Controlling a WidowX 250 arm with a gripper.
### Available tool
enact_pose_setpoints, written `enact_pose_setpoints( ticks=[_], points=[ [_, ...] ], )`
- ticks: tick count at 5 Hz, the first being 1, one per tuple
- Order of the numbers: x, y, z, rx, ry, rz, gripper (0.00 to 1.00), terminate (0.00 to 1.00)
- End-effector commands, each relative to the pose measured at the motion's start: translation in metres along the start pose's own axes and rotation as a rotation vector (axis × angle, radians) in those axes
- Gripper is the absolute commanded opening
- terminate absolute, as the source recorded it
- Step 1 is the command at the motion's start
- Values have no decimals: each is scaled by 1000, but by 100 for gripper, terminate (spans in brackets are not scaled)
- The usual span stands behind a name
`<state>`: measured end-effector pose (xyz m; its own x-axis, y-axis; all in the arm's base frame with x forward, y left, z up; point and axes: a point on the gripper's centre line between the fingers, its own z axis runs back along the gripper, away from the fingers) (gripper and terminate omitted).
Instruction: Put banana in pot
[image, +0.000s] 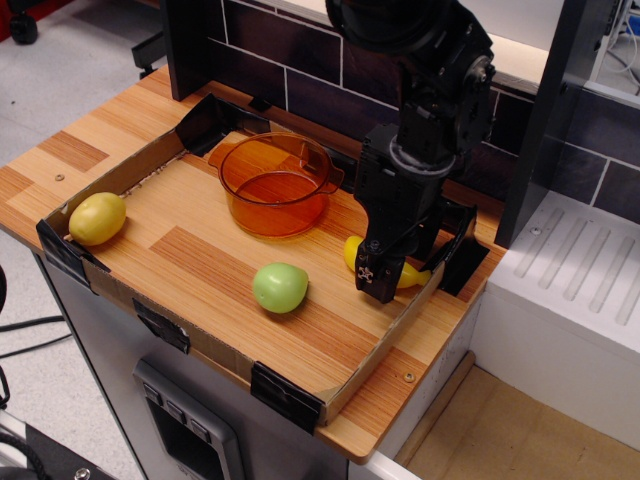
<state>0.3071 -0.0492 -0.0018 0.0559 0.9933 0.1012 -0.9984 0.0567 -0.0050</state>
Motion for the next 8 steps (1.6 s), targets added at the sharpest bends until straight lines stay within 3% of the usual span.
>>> enact_pose_setpoints(
  ticks=[1,3,5,6,8],
  points=[
    [10,-3,8,-41,-4,-17,0,0],
    [24,-10,60,-80,56,37,0,0],
    [61,-11,118,-208,108,129,0,0],
    [97,-15,113,-172,90,188,0,0],
    [145,-19,59,-91,-28,235,0,0]
  ],
)
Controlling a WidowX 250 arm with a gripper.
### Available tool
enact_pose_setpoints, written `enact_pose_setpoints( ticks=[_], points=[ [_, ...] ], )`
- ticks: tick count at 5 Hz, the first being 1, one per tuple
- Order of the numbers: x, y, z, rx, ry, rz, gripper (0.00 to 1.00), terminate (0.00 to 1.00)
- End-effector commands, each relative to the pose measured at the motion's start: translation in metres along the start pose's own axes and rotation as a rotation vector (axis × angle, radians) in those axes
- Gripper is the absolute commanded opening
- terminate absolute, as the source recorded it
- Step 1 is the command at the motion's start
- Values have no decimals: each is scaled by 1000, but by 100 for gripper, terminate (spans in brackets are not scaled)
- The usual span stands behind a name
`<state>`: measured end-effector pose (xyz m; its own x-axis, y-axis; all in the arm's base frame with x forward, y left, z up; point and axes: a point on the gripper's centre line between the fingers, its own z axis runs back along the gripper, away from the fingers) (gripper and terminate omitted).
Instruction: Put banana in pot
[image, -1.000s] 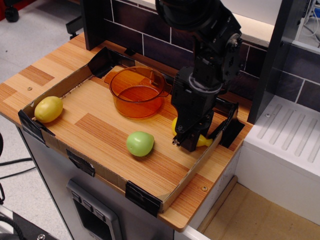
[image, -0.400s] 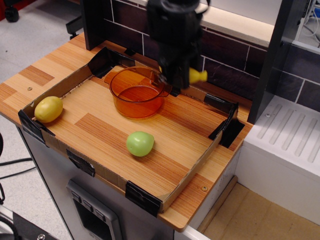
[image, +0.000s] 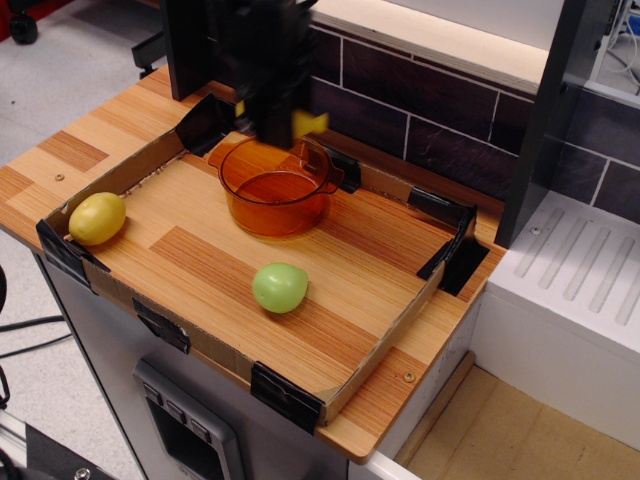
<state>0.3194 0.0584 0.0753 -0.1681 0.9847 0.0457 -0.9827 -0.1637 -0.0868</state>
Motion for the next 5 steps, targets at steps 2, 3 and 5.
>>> enact_pose_setpoints(
  ticks=[2,3,5],
  points=[
    [35,-18,-11,-16,-69,12,100,0],
    [32,-22,3,-33,-55,20,100,0],
    [23,-25,50,-59,11,34,100,0]
  ],
)
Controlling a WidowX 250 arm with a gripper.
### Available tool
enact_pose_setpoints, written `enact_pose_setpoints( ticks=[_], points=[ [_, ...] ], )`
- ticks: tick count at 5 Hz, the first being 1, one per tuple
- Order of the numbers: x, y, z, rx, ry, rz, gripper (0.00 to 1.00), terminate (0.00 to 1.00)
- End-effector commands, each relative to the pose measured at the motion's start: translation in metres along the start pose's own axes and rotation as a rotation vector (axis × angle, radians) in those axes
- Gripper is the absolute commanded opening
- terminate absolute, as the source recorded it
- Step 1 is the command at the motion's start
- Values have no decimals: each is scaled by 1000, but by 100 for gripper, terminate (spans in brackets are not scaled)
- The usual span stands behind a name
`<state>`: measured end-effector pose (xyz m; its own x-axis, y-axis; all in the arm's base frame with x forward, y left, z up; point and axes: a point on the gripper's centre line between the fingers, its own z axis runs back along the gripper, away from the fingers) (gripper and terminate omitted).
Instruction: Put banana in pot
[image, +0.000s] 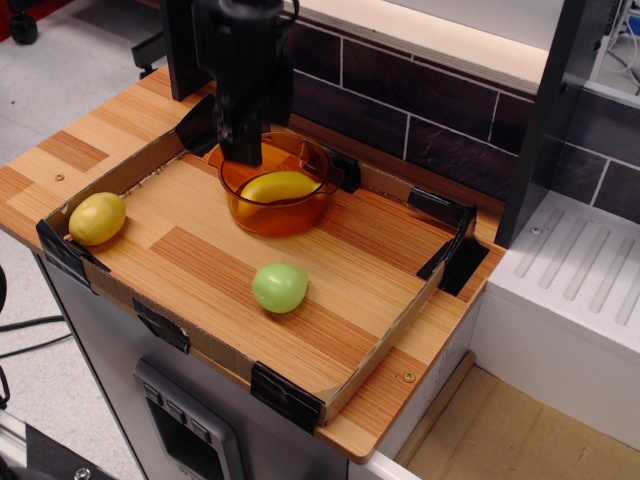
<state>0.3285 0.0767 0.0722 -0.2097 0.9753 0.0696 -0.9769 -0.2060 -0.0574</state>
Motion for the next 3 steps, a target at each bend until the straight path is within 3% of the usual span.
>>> enact_pose_setpoints(
  ticks=[1,2,3],
  points=[
    [7,-10,84,-69,85,-36,100,0],
    [7,-10,84,-69,85,-36,100,0],
    [7,-10,84,-69,85,-36,100,100]
  ],
)
